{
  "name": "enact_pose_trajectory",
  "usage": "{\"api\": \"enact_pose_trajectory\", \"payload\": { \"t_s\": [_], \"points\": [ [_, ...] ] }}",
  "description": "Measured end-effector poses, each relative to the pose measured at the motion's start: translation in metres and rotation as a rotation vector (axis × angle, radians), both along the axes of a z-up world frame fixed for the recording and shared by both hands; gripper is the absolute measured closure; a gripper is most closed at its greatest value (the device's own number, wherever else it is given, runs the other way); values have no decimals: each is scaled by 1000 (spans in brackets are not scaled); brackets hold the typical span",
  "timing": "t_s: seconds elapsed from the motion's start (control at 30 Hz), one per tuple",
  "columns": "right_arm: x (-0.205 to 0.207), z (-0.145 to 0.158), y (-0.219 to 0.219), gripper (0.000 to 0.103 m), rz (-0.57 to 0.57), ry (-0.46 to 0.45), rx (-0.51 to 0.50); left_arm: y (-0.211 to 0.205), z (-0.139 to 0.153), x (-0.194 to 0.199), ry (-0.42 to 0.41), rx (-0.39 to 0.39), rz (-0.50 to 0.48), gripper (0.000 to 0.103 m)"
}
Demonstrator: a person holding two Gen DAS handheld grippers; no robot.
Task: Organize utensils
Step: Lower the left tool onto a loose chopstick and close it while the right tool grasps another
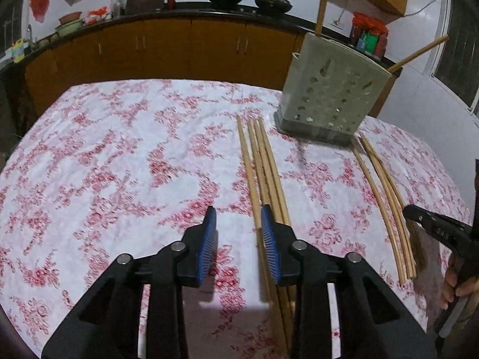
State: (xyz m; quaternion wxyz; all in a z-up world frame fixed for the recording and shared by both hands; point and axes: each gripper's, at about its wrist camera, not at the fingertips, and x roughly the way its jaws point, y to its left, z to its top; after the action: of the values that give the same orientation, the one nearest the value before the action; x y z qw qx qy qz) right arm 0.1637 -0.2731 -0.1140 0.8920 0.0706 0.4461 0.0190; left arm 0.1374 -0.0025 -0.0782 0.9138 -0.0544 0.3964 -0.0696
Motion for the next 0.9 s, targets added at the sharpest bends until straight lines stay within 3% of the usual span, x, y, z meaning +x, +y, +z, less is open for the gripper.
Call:
{"api": "enact_pose_trajectory", "payload": {
  "t_s": [0.33,0.67,0.8,0.9],
  "points": [
    [-2,0,-4,95,1,-7,-14,-16,-12,-2,47,30,-69,81],
    [-9,3,-3,93,18,-11,-23,-18,-17,-1,62,85,-63,83],
    [-9,2,2,93,34,-15,-43,-16,-17,5,60,96,-47,95],
    [-3,2,4,95,39,-19,-43,-9,-17,13,62,89,-22,95]
  ]
}}
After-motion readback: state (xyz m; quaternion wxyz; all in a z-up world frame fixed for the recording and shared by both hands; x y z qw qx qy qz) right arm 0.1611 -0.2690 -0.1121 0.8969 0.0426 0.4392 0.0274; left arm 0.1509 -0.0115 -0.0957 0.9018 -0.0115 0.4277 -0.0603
